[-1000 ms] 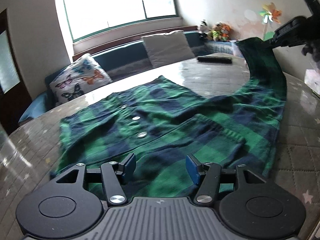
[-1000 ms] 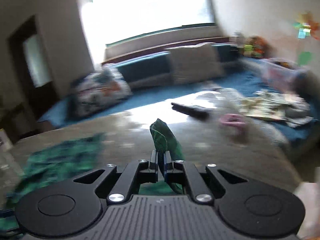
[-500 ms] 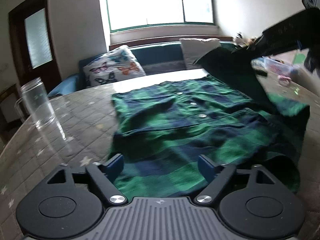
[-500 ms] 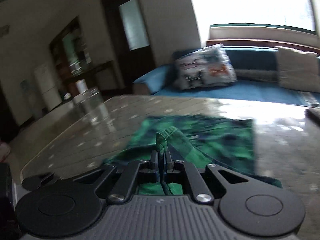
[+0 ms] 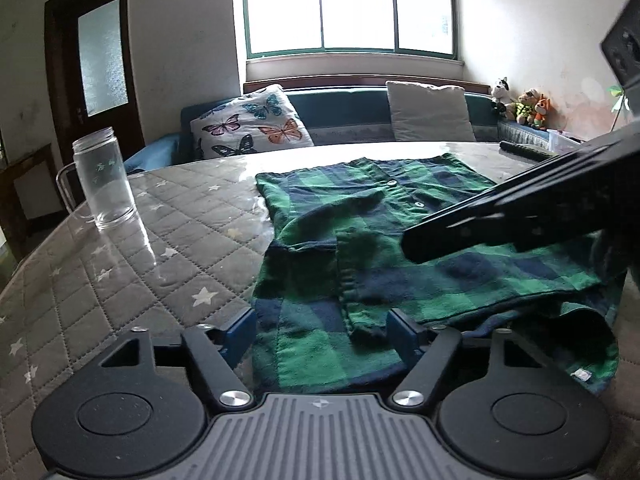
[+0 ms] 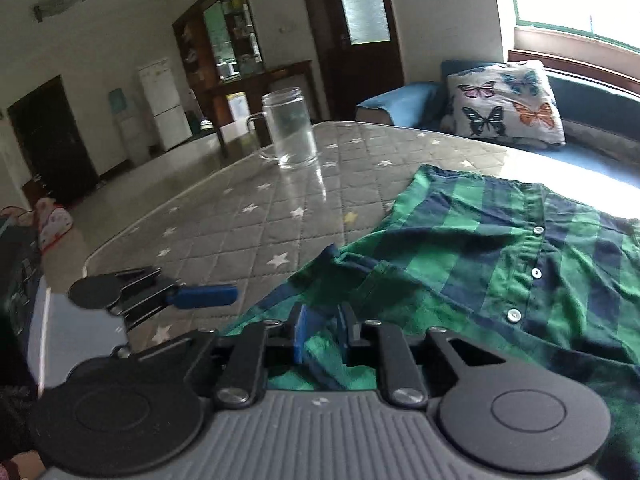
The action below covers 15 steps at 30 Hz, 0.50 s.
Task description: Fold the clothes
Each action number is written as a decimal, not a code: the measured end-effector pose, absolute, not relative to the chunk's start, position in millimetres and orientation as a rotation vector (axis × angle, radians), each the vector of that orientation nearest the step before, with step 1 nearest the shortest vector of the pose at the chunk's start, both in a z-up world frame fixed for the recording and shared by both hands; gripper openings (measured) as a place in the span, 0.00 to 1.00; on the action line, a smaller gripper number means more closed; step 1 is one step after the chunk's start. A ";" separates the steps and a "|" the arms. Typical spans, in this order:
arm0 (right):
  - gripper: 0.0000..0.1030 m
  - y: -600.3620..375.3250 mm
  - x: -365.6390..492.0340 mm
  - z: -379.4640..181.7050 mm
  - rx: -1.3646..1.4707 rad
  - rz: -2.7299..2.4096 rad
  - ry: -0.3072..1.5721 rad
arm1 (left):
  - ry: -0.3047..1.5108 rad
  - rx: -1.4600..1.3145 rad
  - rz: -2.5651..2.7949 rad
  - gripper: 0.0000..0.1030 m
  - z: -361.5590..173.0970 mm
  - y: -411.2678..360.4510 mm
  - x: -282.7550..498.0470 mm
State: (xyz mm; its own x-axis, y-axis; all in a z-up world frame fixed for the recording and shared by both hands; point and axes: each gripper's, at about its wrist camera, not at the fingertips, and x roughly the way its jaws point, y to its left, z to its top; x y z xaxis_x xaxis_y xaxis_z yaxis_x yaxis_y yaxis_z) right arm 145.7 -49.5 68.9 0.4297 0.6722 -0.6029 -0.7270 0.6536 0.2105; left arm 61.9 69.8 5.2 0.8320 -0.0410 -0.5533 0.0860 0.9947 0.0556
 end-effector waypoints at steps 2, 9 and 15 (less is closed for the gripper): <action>0.32 -63.7 142.7 73.4 -0.095 0.866 0.701 | 0.584 0.083 -0.083 0.63 6.5 66.3 64.0; 0.42 -141.0 138.2 65.7 -0.111 0.723 0.740 | 0.650 0.090 -0.117 0.48 -5.5 53.8 89.7; 0.43 -206.5 134.2 43.5 -0.043 0.573 0.797 | 0.669 0.120 -0.125 0.36 -14.5 46.2 101.3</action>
State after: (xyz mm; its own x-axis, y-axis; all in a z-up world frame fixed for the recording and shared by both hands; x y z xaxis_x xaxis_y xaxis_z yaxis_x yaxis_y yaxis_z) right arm 134.2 -206.5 43.5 0.5560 0.4694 -0.6860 -0.5009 0.8478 0.1741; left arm 101.3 46.2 -14.5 0.7773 -0.0764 -0.6245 0.1535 0.9856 0.0705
